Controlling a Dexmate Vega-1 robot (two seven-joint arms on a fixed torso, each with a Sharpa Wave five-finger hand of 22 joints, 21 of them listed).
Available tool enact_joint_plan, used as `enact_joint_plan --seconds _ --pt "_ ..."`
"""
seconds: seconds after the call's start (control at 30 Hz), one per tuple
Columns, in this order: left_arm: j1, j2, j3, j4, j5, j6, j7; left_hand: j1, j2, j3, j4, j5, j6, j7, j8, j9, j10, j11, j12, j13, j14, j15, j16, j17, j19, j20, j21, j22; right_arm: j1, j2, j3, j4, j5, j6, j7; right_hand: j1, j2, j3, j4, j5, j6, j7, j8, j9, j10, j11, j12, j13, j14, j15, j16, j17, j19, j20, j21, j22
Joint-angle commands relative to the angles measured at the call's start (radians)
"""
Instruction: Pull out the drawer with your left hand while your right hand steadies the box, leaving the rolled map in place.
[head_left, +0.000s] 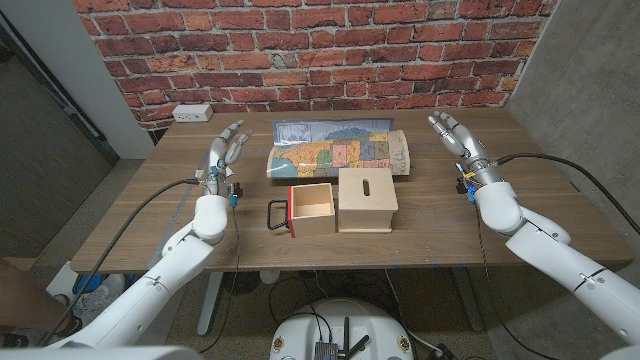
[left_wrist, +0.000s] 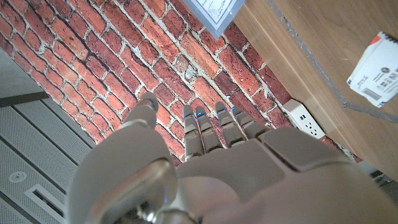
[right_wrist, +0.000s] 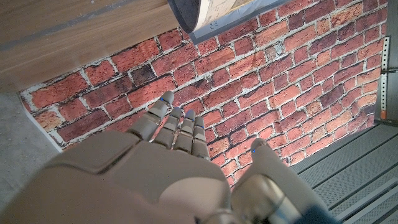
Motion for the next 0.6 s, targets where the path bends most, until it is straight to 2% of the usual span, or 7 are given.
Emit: enact_joint_plan --seconds 0.03,0.3,0.47,0.6 --pt "-0.036 -0.063 0.005 0.121 -0.107 -0.131 -0.057 -0.003 0.01 0.012 0.001 -0.001 0.007 0.008 0.002 0.003 0.001 0.006 -0.001 0.0 0.015 -0.128 0.004 0.001 -0.012 -0.113 0.005 0.001 0.022 0.025 -0.008 0.056 0.061 0.053 0.0 0.006 0.025 0.001 -0.008 -0.002 0.005 0.008 0.004 0.003 -0.003 -0.001 -0.001 0.0 -0.001 0.002 -0.004 0.003 -0.002 0.001 -0.001 0.003" --pt "-0.072 -0.119 0.022 0.226 -0.18 -0.202 -0.117 -0.008 0.012 0.016 -0.003 -0.002 0.002 0.014 -0.002 0.003 -0.021 0.012 -0.01 0.0 0.001 -0.117 -0.004 0.0 0.015 -0.126 0.021 0.001 0.032 0.04 -0.004 0.096 0.131 0.099 0.029 0.002 0.023 -0.001 -0.007 -0.003 -0.001 0.009 0.002 0.003 -0.001 0.005 0.0 -0.001 -0.003 0.004 -0.004 0.005 -0.002 0.002 -0.001 0.003" --pt "-0.073 -0.137 0.023 0.24 -0.236 -0.192 -0.144 -0.017 0.008 0.014 -0.004 -0.004 -0.023 0.014 -0.009 0.003 -0.045 0.019 -0.016 0.0 -0.024 -0.109 -0.01 0.0 0.02 -0.128 0.022 0.001 0.041 0.047 -0.001 0.129 0.19 0.136 0.068 -0.004 0.02 -0.004 -0.004 -0.003 -0.017 0.003 -0.004 0.003 -0.005 0.007 0.0 -0.001 -0.003 0.009 -0.004 0.006 -0.002 0.004 -0.001 0.003" --pt "-0.068 -0.125 0.027 0.229 -0.255 -0.171 -0.166 -0.024 0.008 0.013 -0.003 -0.004 -0.036 0.021 -0.01 0.003 -0.058 0.025 -0.017 0.0 -0.036 -0.096 -0.011 0.001 0.027 -0.132 0.024 0.001 0.056 0.071 -0.002 0.178 0.251 0.19 0.103 -0.009 0.018 -0.007 -0.002 -0.003 -0.029 0.001 -0.007 0.002 -0.008 0.009 -0.001 -0.001 -0.005 0.013 -0.004 0.006 -0.001 0.006 -0.001 0.003"
